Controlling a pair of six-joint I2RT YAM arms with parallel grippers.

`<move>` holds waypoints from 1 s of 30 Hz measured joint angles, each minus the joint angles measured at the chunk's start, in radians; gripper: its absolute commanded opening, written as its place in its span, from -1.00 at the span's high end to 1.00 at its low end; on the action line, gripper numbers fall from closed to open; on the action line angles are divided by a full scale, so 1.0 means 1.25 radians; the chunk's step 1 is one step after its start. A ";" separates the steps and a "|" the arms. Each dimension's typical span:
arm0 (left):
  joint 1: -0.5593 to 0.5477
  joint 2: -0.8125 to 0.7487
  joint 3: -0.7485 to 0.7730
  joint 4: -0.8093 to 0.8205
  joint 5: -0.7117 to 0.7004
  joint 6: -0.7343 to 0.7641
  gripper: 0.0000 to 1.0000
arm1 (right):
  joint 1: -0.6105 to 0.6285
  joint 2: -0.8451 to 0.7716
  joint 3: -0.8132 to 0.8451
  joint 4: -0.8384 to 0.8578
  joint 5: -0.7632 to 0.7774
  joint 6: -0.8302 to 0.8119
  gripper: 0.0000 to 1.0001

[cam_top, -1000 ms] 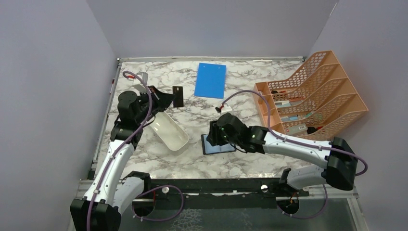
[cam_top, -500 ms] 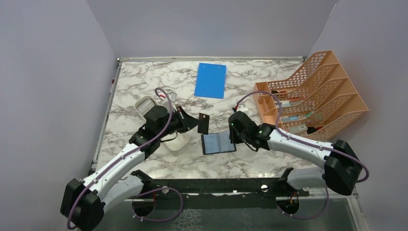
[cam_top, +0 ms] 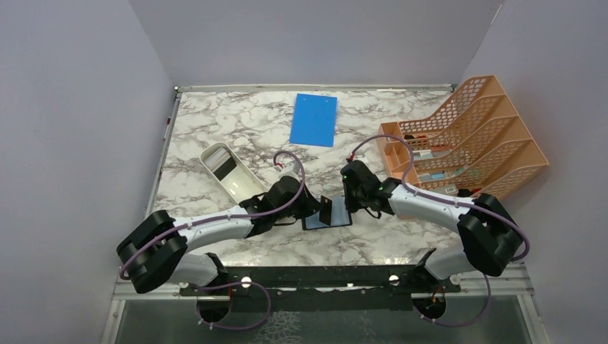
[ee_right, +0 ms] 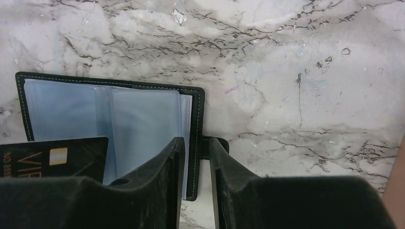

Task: Put the credit cards into the card holder
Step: Insert the credit card into the card holder.

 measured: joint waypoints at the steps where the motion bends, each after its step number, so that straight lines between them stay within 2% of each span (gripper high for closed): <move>1: -0.008 0.021 0.000 0.002 -0.012 -0.007 1.00 | -0.006 0.002 -0.005 0.009 -0.004 -0.001 0.42; 11: -0.014 0.056 -0.002 0.021 -0.093 -0.041 1.00 | -0.034 0.019 -0.059 0.072 -0.034 0.000 0.47; 30: -0.033 0.139 -0.012 0.047 -0.139 -0.061 1.00 | -0.039 -0.009 -0.097 0.117 -0.070 0.002 0.54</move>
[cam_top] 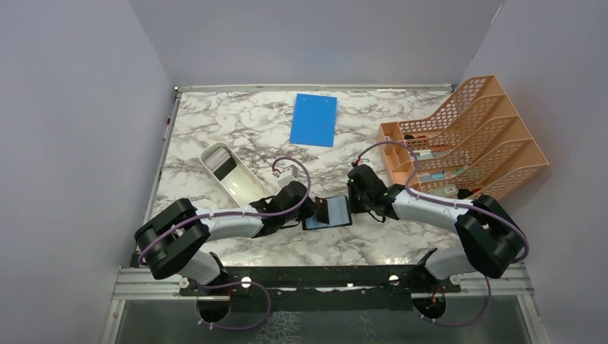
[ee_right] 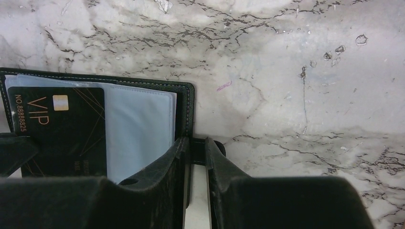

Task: Put the credit cards into the card holder
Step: Insert the credit card into the card holder.

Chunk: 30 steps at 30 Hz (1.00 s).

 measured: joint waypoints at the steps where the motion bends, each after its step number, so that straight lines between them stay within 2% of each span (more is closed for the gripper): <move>1: 0.000 0.002 0.000 0.000 -0.002 -0.002 1.00 | -0.001 -0.001 -0.001 0.001 -0.002 0.000 0.54; 30: -0.023 0.092 0.058 -0.010 -0.008 0.009 0.99 | -0.004 -0.020 -0.020 0.009 -0.020 0.006 0.56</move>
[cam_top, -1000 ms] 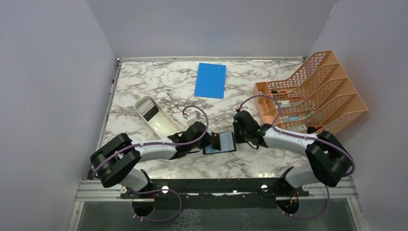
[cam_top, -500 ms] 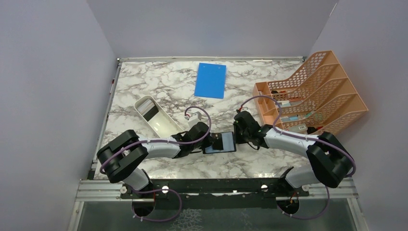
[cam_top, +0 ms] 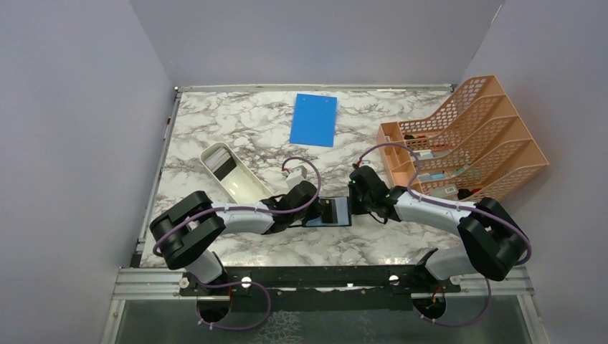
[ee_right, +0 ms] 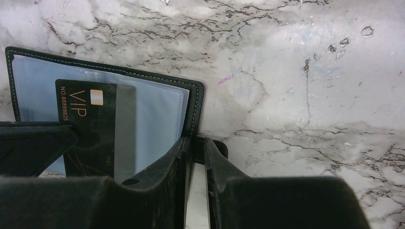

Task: Put the credit cards into the card holder
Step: Insert the credit card into the card holder.

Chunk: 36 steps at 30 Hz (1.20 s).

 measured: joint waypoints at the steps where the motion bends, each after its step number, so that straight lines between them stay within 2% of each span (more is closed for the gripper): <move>1: -0.002 0.000 0.003 -0.002 0.000 0.002 0.99 | 0.000 0.000 0.000 0.000 0.000 0.000 0.56; 6: -0.003 0.001 0.011 -0.019 0.000 0.015 0.98 | 0.000 0.000 -0.001 0.001 0.000 0.001 0.56; 11: -0.005 0.009 0.025 -0.031 0.003 0.029 0.70 | 0.000 0.000 -0.001 0.002 0.000 0.002 0.56; 18: -0.013 0.046 0.066 -0.057 0.015 0.050 0.46 | 0.000 0.000 -0.001 0.003 -0.003 0.004 0.56; 23: -0.016 0.046 0.074 -0.061 0.023 0.059 0.39 | -0.001 0.000 -0.002 0.004 -0.007 0.012 0.57; 36: -0.023 0.072 0.078 -0.013 0.063 0.061 0.37 | -0.001 -0.002 -0.009 0.017 -0.014 0.028 0.58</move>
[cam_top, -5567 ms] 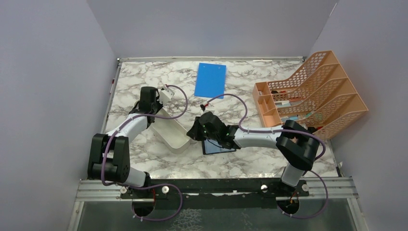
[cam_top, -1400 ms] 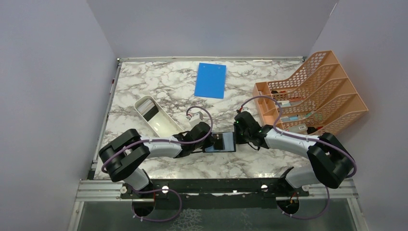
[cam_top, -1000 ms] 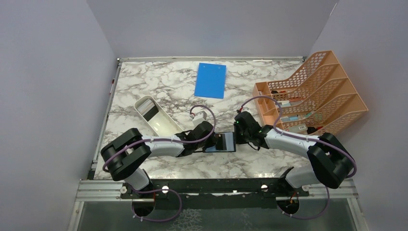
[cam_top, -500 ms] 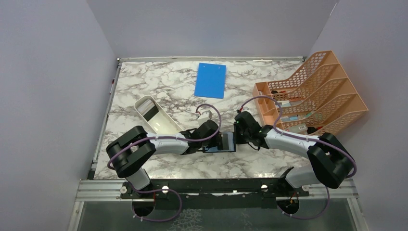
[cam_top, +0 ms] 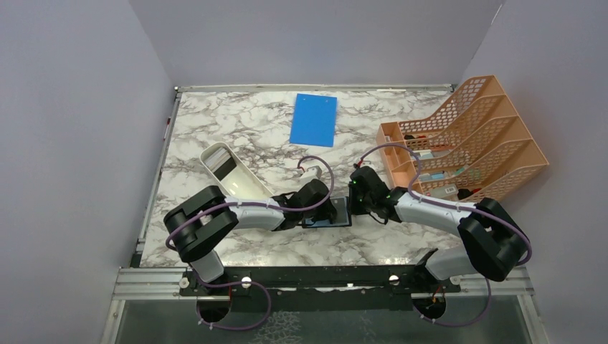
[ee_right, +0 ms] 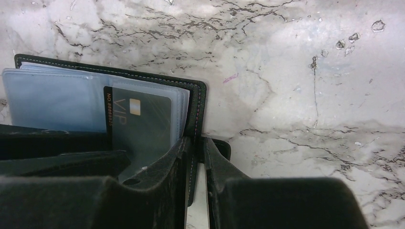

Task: Put the credit cards into the card holder
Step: Insert the credit card into the card holder.

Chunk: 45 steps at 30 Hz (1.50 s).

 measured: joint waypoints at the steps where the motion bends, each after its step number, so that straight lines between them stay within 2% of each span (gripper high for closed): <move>1: -0.002 0.003 0.003 0.001 0.002 0.000 0.36 | 0.000 -0.001 -0.002 0.002 0.000 0.001 0.58; 13: -0.009 0.019 0.025 -0.005 0.003 0.018 0.33 | 0.000 -0.003 -0.004 0.004 0.000 0.007 0.57; 23: -0.015 0.019 0.025 0.001 0.003 0.029 0.25 | 0.000 -0.014 0.005 -0.043 0.015 0.012 0.34; 27: -0.016 0.014 0.025 -0.004 0.003 0.031 0.22 | 0.000 -0.017 0.022 -0.079 0.031 0.015 0.32; 33: -0.021 -0.027 0.025 -0.045 0.002 0.049 0.12 | 0.000 -0.054 0.055 -0.138 0.044 0.033 0.28; 39: -0.017 -0.079 0.025 -0.073 0.000 0.070 0.10 | 0.000 -0.080 0.084 -0.172 0.045 0.053 0.27; 45: 0.011 -0.144 0.026 -0.156 -0.020 0.104 0.08 | 0.000 -0.100 0.103 -0.197 0.028 0.063 0.26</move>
